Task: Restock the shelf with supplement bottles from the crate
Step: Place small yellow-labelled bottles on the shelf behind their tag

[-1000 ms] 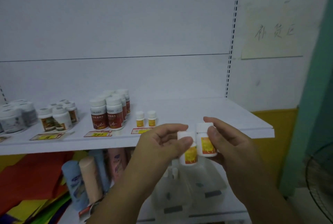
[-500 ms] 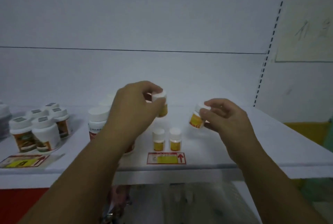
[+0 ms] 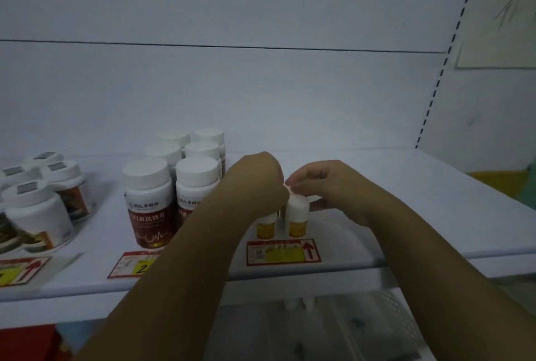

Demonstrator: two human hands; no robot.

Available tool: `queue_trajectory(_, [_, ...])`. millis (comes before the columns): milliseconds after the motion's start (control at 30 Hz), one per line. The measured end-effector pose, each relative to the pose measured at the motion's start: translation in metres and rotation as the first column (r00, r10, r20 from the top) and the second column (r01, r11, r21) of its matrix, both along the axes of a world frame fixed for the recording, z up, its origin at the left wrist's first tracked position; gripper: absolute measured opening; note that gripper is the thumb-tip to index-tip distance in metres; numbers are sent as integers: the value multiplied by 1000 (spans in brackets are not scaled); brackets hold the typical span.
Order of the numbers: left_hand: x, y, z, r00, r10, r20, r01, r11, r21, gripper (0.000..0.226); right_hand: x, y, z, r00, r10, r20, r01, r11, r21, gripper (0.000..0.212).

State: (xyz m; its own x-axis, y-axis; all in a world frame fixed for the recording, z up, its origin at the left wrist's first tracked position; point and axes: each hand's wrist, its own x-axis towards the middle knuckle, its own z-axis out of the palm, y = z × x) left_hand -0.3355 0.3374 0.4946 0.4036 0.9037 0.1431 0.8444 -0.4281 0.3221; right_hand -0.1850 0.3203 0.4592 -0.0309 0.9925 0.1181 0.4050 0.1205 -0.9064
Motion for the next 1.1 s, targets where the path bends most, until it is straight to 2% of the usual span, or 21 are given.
queue_trajectory(133, [-2,2,-2,1000,20,-2,-20,999,-34,26,4,-4,2,1000,16,-10,-16,1000,-26,18])
queue_trajectory(200, [-1,-1,-2,999,30,20,-30,999,-19,33,5,-6,1,1000,5,2,-4,1000,-11,13])
queue_trajectory(267, [2,-6,2,999,20,41,-22,999,39,45,7,-6,1,991,-80,104,72,994,79,24])
queue_trajectory(300, [4,-8,6,999,1,41,-5,997,78,51,11,-5,3,960,-144,239,108,982,156,34])
queue_trajectory(333, [7,-8,13,999,-24,25,21,994,110,55,17,-5,8,892,-192,410,109,970,216,43])
queue_trajectory(400, [17,-8,30,994,-81,-75,92,984,155,60,32,-9,21,672,-213,710,62,971,232,54])
queue_trajectory(467, [26,-9,44,980,-102,-174,134,974,185,62,49,-18,33,495,-186,849,73,982,172,59])
queue_trajectory(500, [30,-11,47,974,-100,-205,140,971,195,62,56,-25,37,462,-181,868,91,983,157,60])
queue_trajectory(633, [40,-32,37,973,-85,-215,125,976,180,65,61,-67,31,518,-197,832,69,980,189,60])
queue_trajectory(800, [38,-82,4,982,-121,-147,143,977,156,65,55,-121,5,506,-156,848,-57,975,213,61])
queue_trajectory(867, [34,-104,-6,982,-180,-63,189,958,214,58,50,-142,-7,557,-141,819,-108,965,240,59])
queue_trajectory(933, [25,-128,-17,959,-278,63,241,910,337,47,44,-166,-22,651,-202,731,-143,914,380,52])
queue_trajectory(1000, [12,-155,-35,920,-380,102,307,855,418,40,40,-194,-41,698,-232,677,-220,831,511,35])
queue_trajectory(1100, [-5,-176,-80,906,-423,9,394,852,345,37,36,-222,-80,614,-155,774,-413,772,483,21])
